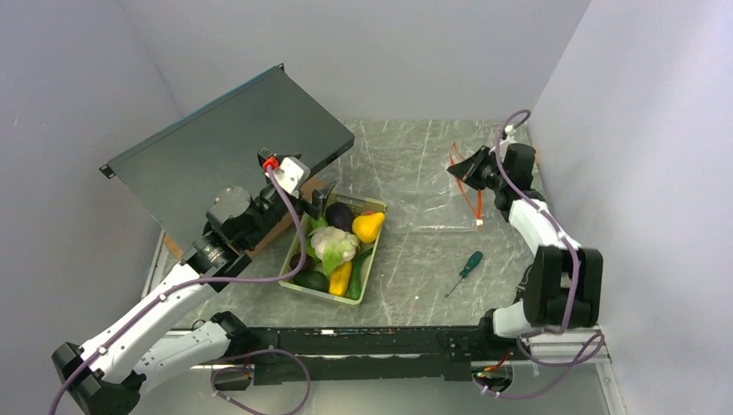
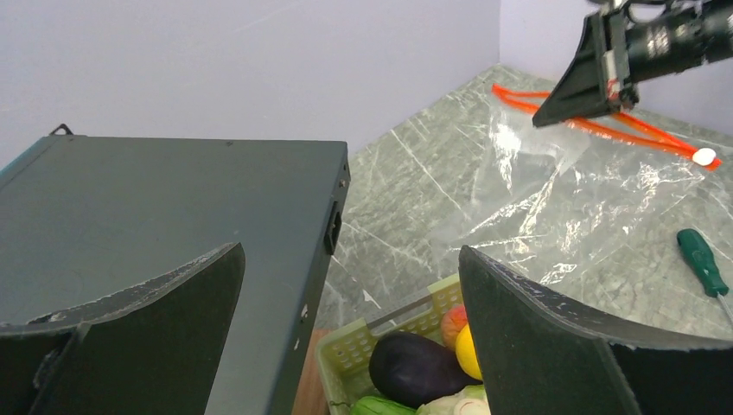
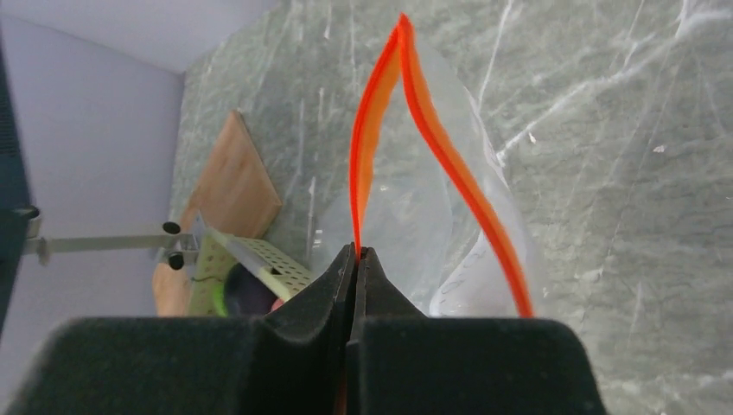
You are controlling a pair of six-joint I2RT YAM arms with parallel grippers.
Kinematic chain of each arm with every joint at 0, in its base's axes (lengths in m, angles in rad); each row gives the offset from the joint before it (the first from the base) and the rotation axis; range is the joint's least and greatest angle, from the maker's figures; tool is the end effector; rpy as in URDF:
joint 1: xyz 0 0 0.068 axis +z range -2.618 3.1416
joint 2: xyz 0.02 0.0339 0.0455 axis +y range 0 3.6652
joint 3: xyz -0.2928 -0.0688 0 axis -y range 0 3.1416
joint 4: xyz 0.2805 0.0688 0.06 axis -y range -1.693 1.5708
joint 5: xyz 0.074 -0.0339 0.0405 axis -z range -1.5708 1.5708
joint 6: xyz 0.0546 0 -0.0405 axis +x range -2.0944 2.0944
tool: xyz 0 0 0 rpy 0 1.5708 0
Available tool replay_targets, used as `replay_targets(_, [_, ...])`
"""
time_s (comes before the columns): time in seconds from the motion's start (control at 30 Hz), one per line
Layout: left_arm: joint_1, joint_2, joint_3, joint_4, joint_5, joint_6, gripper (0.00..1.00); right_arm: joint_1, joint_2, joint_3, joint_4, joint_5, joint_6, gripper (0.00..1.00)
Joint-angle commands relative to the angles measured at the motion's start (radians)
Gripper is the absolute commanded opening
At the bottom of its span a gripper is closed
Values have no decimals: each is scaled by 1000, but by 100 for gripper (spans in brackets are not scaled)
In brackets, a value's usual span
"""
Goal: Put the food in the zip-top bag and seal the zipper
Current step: Pick up the zipper food storage bag at the center of the board, then open the zipper of the food storage bag.
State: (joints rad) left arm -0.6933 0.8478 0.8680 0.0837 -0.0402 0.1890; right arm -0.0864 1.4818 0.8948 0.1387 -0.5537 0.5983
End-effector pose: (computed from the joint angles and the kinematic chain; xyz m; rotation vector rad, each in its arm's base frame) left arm 0.1809 -0.1475 0.4120 0.6013 1.3506 -0.3804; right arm 0.3704 -0.0033 0.2475 0.3392 2.0296 0.8792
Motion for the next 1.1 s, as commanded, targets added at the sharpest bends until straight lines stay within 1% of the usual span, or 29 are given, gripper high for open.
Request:
replay_targets(0.0, [-3, 28, 51, -2, 58, -52, 100, 2, -192, 67, -128, 75, -63, 0])
replay_targets(0.13, [-5, 52, 58, -5, 100, -93, 100, 6, -339, 104, -296, 243, -155, 0])
replay_targets(0.2, [-10, 68, 63, -12, 105, -104, 100, 18, -399, 128, -381, 366, -198, 0])
replay_targets(0.23, [-15, 76, 67, -16, 106, -108, 100, 34, -438, 137, -417, 466, -217, 0])
replay_targets(0.27, [-20, 83, 71, -20, 105, -112, 100, 64, -466, 142, -443, 553, -236, 0])
replay_targets(0.3, [-26, 91, 75, -26, 102, -115, 100, 109, -480, 144, -458, 608, -258, 0])
replay_targets(0.33, [-36, 99, 80, -35, 96, -119, 99, 162, -503, 147, -468, 717, -278, 0])
replay_targets(0.4, [-53, 114, 89, -49, 79, -134, 99, 244, -515, 153, -479, 806, -325, 0])
replay_targets(0.43, [-61, 122, 92, -53, 70, -152, 99, 276, -513, 153, -481, 822, -332, 0])
replay_targets(0.47, [-68, 134, 94, -54, 65, -175, 99, 301, -510, 147, -477, 813, -333, 0])
replay_targets(0.57, [-87, 168, 97, -41, 111, -293, 98, 380, -510, 74, -410, 652, -328, 0])
replay_targets(0.63, [-92, 196, 108, -39, 159, -354, 98, 414, -510, -25, -325, 515, -290, 0])
replay_targets(0.7, [-91, 222, 125, -50, 183, -406, 96, 429, -509, -141, -201, 342, -234, 0])
replay_targets(0.73, [-91, 235, 129, -54, 186, -423, 95, 438, -510, -212, -142, 297, -204, 0])
replay_targets(0.8, [-92, 256, 131, -52, 191, -449, 92, 456, -520, -297, -36, 253, -155, 0])
replay_targets(0.87, [-92, 277, 135, -49, 202, -471, 89, 472, -532, -345, 24, 244, -126, 0])
replay_targets(0.93, [-92, 295, 142, -55, 205, -498, 87, 484, -546, -368, 57, 244, -111, 0])
replay_targets(1.07, [-93, 315, 140, -50, 165, -560, 80, 507, -578, -400, 101, 275, -70, 0])
